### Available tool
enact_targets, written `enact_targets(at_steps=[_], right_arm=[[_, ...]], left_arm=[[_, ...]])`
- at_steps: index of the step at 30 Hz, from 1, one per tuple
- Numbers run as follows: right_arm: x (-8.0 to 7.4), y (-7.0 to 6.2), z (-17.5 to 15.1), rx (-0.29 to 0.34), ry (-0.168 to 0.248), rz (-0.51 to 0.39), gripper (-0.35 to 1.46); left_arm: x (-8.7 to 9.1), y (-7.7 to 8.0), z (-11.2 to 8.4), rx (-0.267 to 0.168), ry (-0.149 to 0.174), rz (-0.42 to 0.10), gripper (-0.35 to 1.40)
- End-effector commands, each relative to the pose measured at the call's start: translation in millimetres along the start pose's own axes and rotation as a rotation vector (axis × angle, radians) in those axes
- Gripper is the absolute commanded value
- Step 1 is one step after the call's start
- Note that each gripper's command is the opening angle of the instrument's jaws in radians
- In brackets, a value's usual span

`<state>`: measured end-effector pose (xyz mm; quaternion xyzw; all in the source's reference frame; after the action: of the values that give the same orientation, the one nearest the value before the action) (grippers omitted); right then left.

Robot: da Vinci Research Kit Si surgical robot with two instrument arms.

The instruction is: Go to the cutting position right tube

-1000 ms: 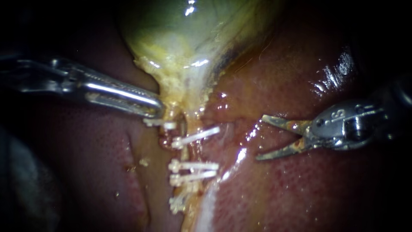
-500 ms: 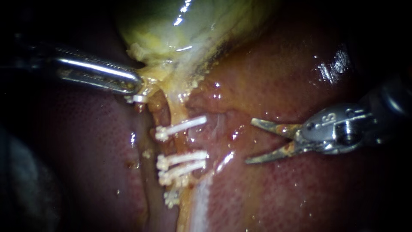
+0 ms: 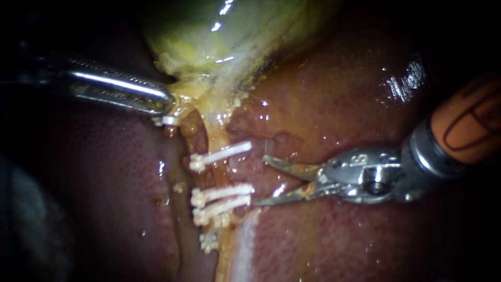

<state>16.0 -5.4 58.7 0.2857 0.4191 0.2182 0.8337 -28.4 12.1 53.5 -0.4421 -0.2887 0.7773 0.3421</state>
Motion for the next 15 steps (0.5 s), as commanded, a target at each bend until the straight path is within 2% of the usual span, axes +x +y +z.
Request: enact_targets(at_steps=[1, 7, 15], right_arm=[[0.0, 0.1, 0.3, 0.01, 0.006, 0.008, 1.4], [0.3, 0.7, 1.8, 0.078, 0.055, 0.043, 1.4], [1.3, 0.7, 3.3, 0.173, 0.117, 0.076, 1.4]], left_arm=[[0.0, 0.0, 0.0, 0.0, 0.0, 0.0, -0.35], [0.0, 0.0, 0.0, 0.0, 0.0, 0.0, -0.35], [0.0, 0.0, 0.0, 0.0, 0.0, 0.0, -0.35]])
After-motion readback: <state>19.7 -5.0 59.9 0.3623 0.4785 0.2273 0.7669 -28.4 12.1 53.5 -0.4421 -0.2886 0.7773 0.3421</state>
